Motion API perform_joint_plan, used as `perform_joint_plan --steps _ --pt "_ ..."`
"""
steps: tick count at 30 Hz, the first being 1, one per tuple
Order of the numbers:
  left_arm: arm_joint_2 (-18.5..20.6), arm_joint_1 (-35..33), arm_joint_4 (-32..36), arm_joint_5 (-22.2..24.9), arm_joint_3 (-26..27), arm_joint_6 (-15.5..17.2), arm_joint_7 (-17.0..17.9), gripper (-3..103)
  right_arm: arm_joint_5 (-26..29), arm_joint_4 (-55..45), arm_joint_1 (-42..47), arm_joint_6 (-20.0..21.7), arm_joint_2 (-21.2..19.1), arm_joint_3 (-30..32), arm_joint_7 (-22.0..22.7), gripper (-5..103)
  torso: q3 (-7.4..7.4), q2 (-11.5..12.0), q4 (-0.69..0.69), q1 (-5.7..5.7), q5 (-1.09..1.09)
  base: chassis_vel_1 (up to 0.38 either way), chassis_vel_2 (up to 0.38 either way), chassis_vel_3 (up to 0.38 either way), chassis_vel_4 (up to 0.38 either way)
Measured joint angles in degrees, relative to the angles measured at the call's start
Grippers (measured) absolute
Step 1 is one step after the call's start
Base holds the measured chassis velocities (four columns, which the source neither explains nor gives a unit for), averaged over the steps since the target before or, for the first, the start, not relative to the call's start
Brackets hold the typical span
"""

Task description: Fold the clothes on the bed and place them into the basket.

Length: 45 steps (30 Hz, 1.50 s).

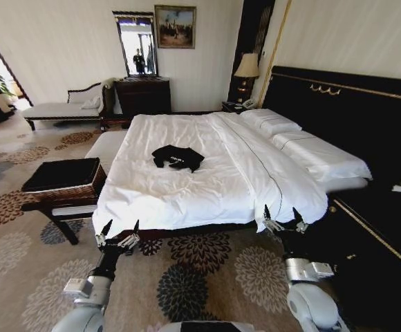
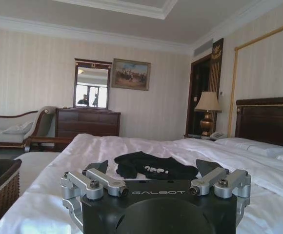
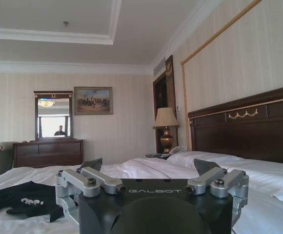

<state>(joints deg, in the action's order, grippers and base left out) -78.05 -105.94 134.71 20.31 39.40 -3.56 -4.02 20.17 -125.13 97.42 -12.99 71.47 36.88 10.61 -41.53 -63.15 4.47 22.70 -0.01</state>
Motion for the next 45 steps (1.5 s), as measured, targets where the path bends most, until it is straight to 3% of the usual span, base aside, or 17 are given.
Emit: perform_joint_plan --steps 3,6,10,13,20,23,30,34,45 --pt "0.9 -1.0 1.3 7.7 0.2 -0.1 -0.6 100 0.1 -1.5 0.8 1.9 0.9 -0.2 0.2 100 0.01 0.0 -0.01 -0.02 0.01 0.0 0.0 0.0 0.0" --pt "1.3 -1.2 1.3 9.5 0.7 -0.1 -0.6 100 1.1 -2.2 1.0 3.5 0.8 -0.4 1.7 100 0.01 0.0 -0.01 -0.01 0.01 0.0 0.0 0.0 0.0" --pt "1.7 -1.2 1.2 7.7 1.0 -0.2 -0.6 100 3.6 -2.5 0.9 4.3 -1.0 -0.3 2.9 100 0.0 0.0 -0.01 -0.01 0.01 0.0 0.0 0.0 0.0" --pt "1.6 -0.9 1.2 3.2 1.0 -0.4 -0.6 100 5.3 -1.3 -0.5 2.7 -4.2 0.1 2.0 100 0.0 0.0 -0.01 -0.01 0.01 0.0 0.0 0.0 0.0" --pt "0.2 -0.7 -1.9 -1.1 1.0 -1.7 -0.5 100 2.9 3.1 -4.9 0.7 -6.3 -1.0 1.0 100 0.0 0.0 -0.02 -0.01 0.01 0.0 0.0 0.0 0.0" --pt "-0.5 -0.9 -2.1 -0.3 0.9 -2.0 -0.5 100 2.5 4.0 -5.9 0.7 -6.2 -2.5 1.2 100 0.0 0.0 -0.02 0.0 0.01 0.0 0.0 0.0 0.0" --pt "-1.8 -0.5 -0.1 8.3 0.5 -2.9 -0.7 100 1.9 5.1 -7.1 0.8 -5.3 -6.5 1.8 100 0.0 0.0 0.0 -0.01 0.01 0.0 0.0 0.0 0.0" --pt "-1.4 -0.4 -0.6 9.7 1.3 -4.8 -0.8 100 1.4 5.8 -8.0 0.7 -4.0 -7.7 1.9 100 0.0 0.0 -0.01 -0.01 0.01 -0.008 0.016 0.01 -0.008" --pt "-1.2 -0.3 -1.6 9.3 1.9 -4.8 -0.8 100 1.3 6.3 -8.7 0.3 -2.9 -8.1 2.0 100 0.0 0.0 -0.01 -0.01 0.0 -0.104 0.104 0.109 -0.088"
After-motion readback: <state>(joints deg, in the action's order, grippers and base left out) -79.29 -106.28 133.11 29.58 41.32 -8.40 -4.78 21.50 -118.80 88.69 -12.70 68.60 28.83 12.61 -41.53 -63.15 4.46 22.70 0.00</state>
